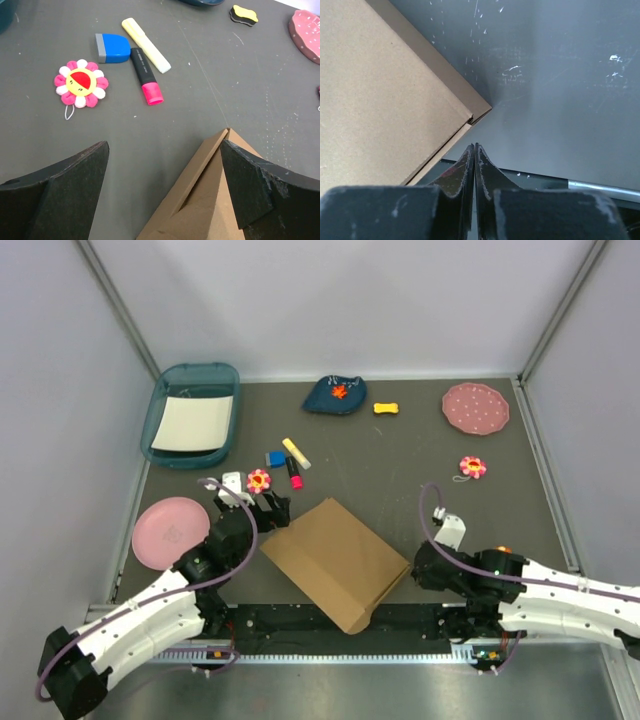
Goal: Fold the paper box
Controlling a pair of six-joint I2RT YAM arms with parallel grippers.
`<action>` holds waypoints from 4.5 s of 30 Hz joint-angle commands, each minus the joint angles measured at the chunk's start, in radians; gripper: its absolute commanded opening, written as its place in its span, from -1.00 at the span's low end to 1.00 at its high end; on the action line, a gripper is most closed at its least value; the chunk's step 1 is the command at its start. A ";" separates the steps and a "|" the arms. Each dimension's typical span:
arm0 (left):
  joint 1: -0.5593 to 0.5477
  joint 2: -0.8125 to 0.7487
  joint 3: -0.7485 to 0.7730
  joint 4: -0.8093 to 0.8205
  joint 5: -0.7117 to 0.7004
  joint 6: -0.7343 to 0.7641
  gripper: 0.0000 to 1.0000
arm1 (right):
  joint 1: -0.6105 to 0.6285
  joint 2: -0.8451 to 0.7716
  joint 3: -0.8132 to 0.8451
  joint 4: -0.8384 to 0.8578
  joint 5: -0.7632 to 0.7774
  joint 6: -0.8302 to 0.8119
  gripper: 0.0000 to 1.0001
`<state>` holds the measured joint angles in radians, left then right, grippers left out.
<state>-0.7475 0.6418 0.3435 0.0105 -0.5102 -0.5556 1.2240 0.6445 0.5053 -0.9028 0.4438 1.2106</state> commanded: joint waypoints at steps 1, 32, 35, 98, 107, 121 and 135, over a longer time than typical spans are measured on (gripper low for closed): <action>0.005 0.016 -0.024 0.094 0.041 -0.018 0.98 | 0.012 0.062 -0.040 0.102 -0.031 0.032 -1.00; 0.040 0.274 0.019 0.201 0.202 -0.006 0.90 | -0.624 0.304 0.349 0.179 -0.189 -0.594 -0.89; 0.040 0.272 -0.004 0.210 0.184 -0.032 0.89 | -0.499 0.284 0.260 0.042 -0.192 -0.525 -1.00; 0.094 0.610 0.164 0.316 0.447 -0.112 0.68 | -0.728 0.488 0.349 0.406 -0.226 -0.473 -0.97; 0.125 0.449 0.176 0.212 0.345 -0.079 0.73 | -0.732 0.319 0.345 0.341 -0.290 -0.451 -0.85; 0.137 0.478 0.143 0.189 0.506 -0.138 0.89 | -0.733 0.325 0.214 0.416 -0.517 -0.395 0.16; 0.137 0.449 0.132 0.207 0.657 -0.181 0.59 | -0.732 0.382 0.138 0.559 -0.685 -0.329 0.13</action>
<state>-0.6102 1.1084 0.4801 0.1860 0.0654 -0.7162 0.4942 1.0073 0.6712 -0.4454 -0.1574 0.8444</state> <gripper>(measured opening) 0.826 0.569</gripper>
